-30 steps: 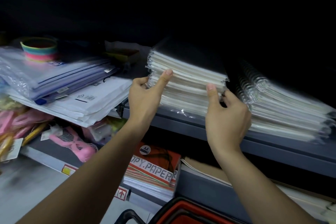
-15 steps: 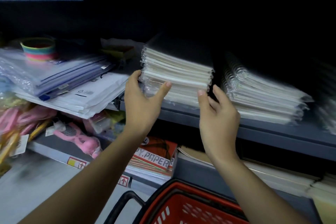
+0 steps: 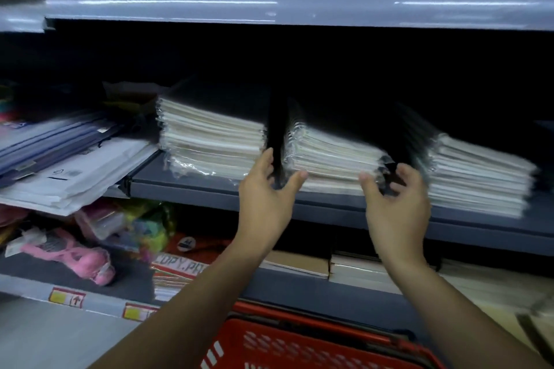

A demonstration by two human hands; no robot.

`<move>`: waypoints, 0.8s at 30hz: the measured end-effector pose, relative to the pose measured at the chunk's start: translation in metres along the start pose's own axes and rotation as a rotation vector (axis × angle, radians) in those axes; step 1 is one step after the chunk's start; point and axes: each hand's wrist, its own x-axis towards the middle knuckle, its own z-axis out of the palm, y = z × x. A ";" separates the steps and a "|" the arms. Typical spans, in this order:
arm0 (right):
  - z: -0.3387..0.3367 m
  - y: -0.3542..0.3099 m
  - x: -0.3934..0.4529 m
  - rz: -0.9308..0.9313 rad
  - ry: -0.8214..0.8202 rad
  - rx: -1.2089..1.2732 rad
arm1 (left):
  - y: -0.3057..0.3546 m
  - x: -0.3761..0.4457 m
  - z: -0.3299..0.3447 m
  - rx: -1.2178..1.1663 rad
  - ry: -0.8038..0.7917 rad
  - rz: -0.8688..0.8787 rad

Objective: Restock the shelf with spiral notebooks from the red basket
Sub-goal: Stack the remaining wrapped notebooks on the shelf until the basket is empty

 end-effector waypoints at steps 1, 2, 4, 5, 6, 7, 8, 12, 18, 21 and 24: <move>-0.001 0.003 0.008 0.039 -0.045 0.025 | 0.000 0.003 0.007 -0.003 -0.002 -0.004; -0.001 0.005 0.015 0.062 -0.092 0.066 | -0.002 0.007 0.014 -0.001 0.005 0.001; 0.000 0.009 0.025 0.076 -0.150 0.113 | -0.007 0.015 0.023 -0.012 0.042 0.003; 0.001 0.012 0.028 0.072 -0.150 0.111 | -0.009 0.019 0.025 -0.032 0.061 0.003; 0.003 0.015 0.030 0.056 -0.130 0.097 | -0.011 0.023 0.028 -0.061 0.076 0.003; 0.005 0.018 0.031 0.028 -0.096 0.081 | -0.014 0.027 0.029 -0.088 0.083 -0.005; 0.008 0.021 0.031 -0.001 -0.057 0.058 | -0.016 0.030 0.030 -0.117 0.091 -0.016; 0.017 0.014 0.028 -0.038 0.037 0.021 | -0.022 0.045 0.035 -0.178 0.096 -0.071; 0.011 0.019 0.027 -0.050 -0.078 -0.025 | -0.022 0.043 0.030 -0.095 -0.015 -0.041; 0.011 0.020 0.030 -0.056 -0.046 0.031 | -0.019 0.041 0.034 -0.040 0.029 -0.017; 0.009 0.022 0.034 -0.035 -0.112 0.029 | -0.019 0.026 0.038 -0.004 0.106 0.026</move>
